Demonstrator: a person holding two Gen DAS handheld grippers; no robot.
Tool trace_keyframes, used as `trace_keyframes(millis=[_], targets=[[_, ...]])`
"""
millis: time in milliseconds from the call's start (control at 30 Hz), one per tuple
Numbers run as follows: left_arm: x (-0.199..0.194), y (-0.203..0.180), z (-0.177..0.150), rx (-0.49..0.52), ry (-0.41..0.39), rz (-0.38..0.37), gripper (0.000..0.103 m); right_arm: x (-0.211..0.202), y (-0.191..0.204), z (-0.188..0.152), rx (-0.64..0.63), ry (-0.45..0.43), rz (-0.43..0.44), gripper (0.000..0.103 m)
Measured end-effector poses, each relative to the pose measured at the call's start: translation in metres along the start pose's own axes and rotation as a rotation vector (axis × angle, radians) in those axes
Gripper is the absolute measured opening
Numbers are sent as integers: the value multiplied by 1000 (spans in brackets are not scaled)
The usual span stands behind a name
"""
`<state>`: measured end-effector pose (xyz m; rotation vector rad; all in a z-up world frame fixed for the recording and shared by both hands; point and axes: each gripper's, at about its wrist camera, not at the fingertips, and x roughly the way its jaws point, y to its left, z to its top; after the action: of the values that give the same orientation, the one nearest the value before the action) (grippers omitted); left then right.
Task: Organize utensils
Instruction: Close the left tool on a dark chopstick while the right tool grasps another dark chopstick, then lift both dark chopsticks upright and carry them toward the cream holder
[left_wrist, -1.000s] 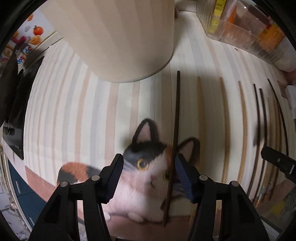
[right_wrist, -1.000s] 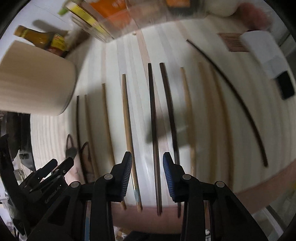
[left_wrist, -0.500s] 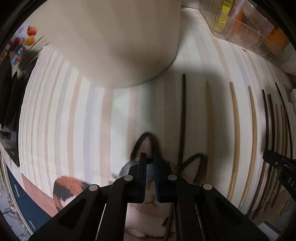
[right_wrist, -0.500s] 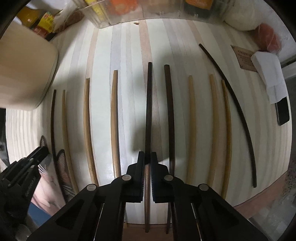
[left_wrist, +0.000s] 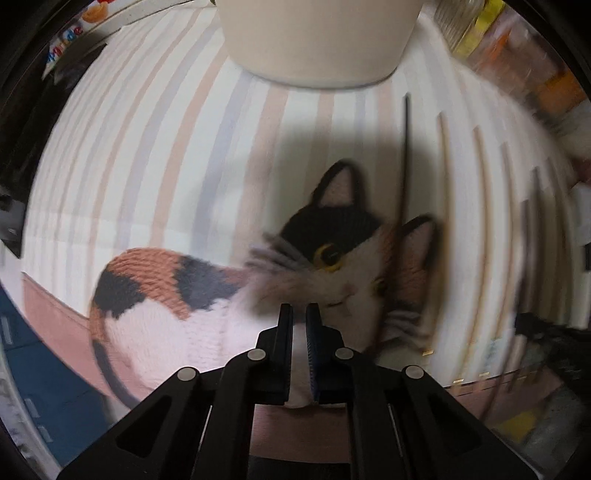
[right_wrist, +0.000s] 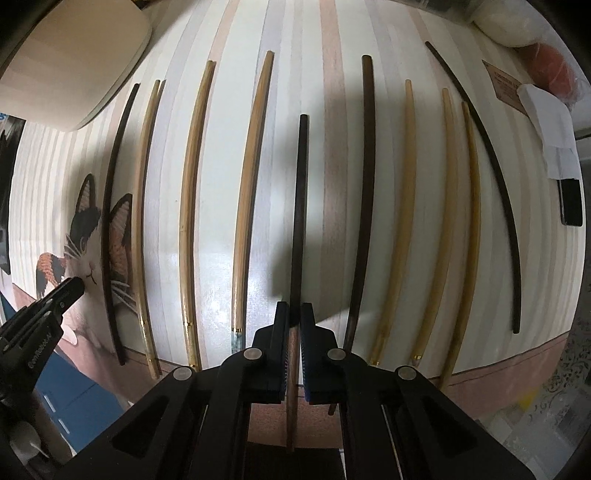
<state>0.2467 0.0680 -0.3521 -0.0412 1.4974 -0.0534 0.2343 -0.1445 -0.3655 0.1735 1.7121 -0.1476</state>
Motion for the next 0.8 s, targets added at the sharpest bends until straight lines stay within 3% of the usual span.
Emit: trace_keyframes(millis=[100,200,267,300,333,433,467,533,633,800], targets=[[-9,0,7,-11,-17,-76,11,5,-4,18,17,-6,7,6],[-2,-6,23,-1,-8,-114,32,5,-12,19,37,-2,32,6],[5,-16,30,40,-5,-105,35,6,-20,38,34,-2,26,6],[8,-19,31,51,50,-64,35,4,-24,40,34,1,29,6],[14,-25,32,92,52,-22,35,7,-27,41,34,4,33,6],[21,-37,28,175,26,69,28,18,-31,46,30,10,37,6],[21,-41,25,188,19,69,17,18,-30,47,26,11,33,6],[21,-42,23,204,37,78,4,16,-27,48,16,11,17,6],[17,-40,12,167,37,107,4,19,-10,44,-15,-7,-12,6],[7,4,-47,55,103,90,4,22,7,31,-112,-18,-61,6]])
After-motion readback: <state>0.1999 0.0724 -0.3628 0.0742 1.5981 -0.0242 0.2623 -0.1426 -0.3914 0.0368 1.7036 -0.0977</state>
